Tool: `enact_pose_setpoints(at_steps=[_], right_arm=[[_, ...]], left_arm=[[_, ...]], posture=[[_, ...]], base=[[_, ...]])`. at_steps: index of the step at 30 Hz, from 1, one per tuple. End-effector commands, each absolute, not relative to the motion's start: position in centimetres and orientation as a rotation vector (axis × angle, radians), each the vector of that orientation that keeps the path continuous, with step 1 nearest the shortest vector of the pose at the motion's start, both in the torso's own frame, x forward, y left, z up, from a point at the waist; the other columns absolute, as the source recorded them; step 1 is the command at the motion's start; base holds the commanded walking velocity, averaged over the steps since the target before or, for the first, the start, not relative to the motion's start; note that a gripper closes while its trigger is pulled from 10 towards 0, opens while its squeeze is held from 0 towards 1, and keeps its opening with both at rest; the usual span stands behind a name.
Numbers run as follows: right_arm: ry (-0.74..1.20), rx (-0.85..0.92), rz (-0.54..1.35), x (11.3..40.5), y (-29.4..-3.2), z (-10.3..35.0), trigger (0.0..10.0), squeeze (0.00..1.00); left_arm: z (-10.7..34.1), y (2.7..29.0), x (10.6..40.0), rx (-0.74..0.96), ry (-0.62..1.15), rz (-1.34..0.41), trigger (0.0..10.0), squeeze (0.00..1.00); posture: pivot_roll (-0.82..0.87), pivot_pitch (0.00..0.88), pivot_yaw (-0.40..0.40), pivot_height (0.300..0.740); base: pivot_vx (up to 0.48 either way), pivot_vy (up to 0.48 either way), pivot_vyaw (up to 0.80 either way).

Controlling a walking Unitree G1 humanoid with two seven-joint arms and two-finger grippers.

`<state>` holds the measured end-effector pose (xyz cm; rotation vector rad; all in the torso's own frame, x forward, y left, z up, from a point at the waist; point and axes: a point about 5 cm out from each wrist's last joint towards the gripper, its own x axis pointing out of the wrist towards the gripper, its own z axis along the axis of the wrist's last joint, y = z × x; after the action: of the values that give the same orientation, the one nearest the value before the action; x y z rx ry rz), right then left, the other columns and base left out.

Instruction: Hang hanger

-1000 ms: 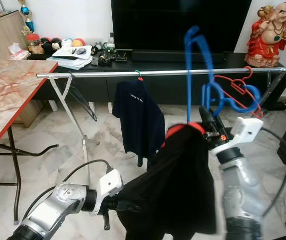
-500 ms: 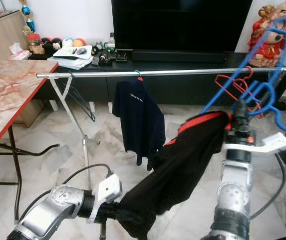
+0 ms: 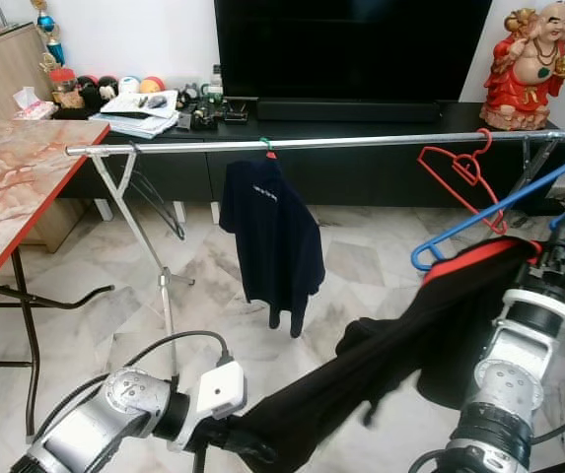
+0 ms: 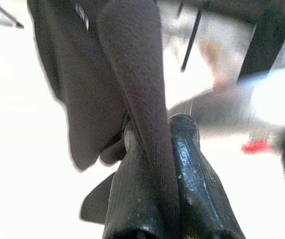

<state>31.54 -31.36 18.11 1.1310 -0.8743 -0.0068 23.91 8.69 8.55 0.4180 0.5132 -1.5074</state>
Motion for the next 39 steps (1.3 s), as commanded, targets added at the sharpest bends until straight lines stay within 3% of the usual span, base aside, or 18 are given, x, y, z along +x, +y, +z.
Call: enact_pose_setpoints(at_steps=[1,7,12,14,15,16,19,25,26,30,31,32,33,34,35,39], right_arm=[[-1.073,1.065,-0.048,30.2,-34.6,21.6,10.0,0.0],[-1.041,1.024,-0.057,30.1,-35.1,21.4,10.0,0.0],[-0.896,0.951,-0.036,31.2,-34.0,20.6,10.0,0.0],[-0.196,0.54,0.085,34.4,-29.0,15.5,10.0,0.0],[-0.196,0.54,0.085,34.4,-29.0,15.5,10.0,0.0],[-0.009,0.384,0.084,34.4,-28.2,13.5,10.0,0.0],[0.15,0.224,0.107,34.2,-27.4,11.8,10.0,0.0],[0.365,-0.091,0.266,33.5,-26.7,10.1,10.0,0.0],[0.39,-0.127,0.278,33.4,-26.7,9.8,10.0,0.0],[0.499,-0.287,0.343,32.8,-26.7,8.6,10.0,0.0],[0.547,-0.364,0.392,32.4,-26.6,8.0,10.0,0.0],[0.564,-0.39,0.416,32.2,-26.5,7.8,10.0,0.0],[0.572,-0.401,0.429,32.2,-26.4,7.8,10.0,0.0],[0.583,-0.418,0.454,32.1,-26.4,7.7,10.0,0.0],[0.597,-0.435,0.488,31.9,-26.3,7.6,10.0,0.0],[0.642,-0.461,0.544,31.5,-26.5,7.4,10.0,0.0]], left_arm=[[6.1,11.8,23.0,0.508,0.727,-1.466,0.0,0.0],[6.3,11.9,22.9,0.545,0.725,-1.477,0.0,0.0],[6.5,11.3,23.7,0.525,0.668,-1.433,0.0,0.0],[7.8,10.8,26.2,0.546,0.494,-1.276,0.0,0.0],[7.8,10.8,26.2,0.546,0.494,-1.276,0.0,0.0],[8.1,10.9,26.8,0.547,0.465,-1.228,0.0,0.0],[8.4,10.9,27.5,0.545,0.434,-1.174,0.0,0.0],[8.6,10.5,29.0,0.556,0.356,-1.054,0.0,0.0],[8.7,10.4,29.2,0.569,0.336,-1.042,1.5,0.0],[8.6,9.9,29.4,0.572,0.316,-1.029,2.2,0.0],[8.5,9.8,29.4,0.584,0.32,-1.034,4.5,0.0],[8.3,9.8,29.3,0.592,0.324,-1.037,4.5,0.0],[8.2,9.8,29.3,0.596,0.325,-1.04,5.4,0.0],[8.2,9.8,29.3,0.604,0.324,-1.04,9.2,0.0],[8.1,9.7,29.3,0.608,0.323,-1.039,10.0,0.0],[7.6,9.3,28.9,0.634,0.328,-1.069,10.0,0.0]], posture=[[-0.02,0.0,0.013,0.74],[-0.03,0.0,0.013,0.74],[-0.03,0.0,0.012,0.74],[-0.03,0.0,0.008,0.74],[-0.03,0.0,0.008,0.74],[-0.03,0.0,0.006,0.74],[-0.02,0.0,0.005,0.74],[-0.04,0.0,0.005,0.74],[-0.04,0.0,0.005,0.74],[-0.04,0.0,0.001,0.74],[-0.04,0.0,-0.001,0.74],[-0.04,0.0,-0.002,0.74],[-0.04,0.0,-0.004,0.74],[-0.04,0.0,-0.004,0.74],[-0.04,0.0,-0.007,0.74],[-0.04,0.0,-0.013,0.74]], base=[[0.0,0.0,0.0],[0.0,0.0,0.0],[0.0,0.0,0.0],[0.0,0.0,0.0],[0.0,0.0,0.0],[0.0,0.0,0.0],[0.0,0.0,0.0],[0.0,0.0,0.0],[0.0,0.0,0.0],[0.0,0.0,0.0],[0.0,0.0,0.0],[0.0,0.0,0.0],[0.0,0.0,0.0],[0.0,0.0,0.0],[0.0,0.0,0.0],[0.0,0.0,0.0]])
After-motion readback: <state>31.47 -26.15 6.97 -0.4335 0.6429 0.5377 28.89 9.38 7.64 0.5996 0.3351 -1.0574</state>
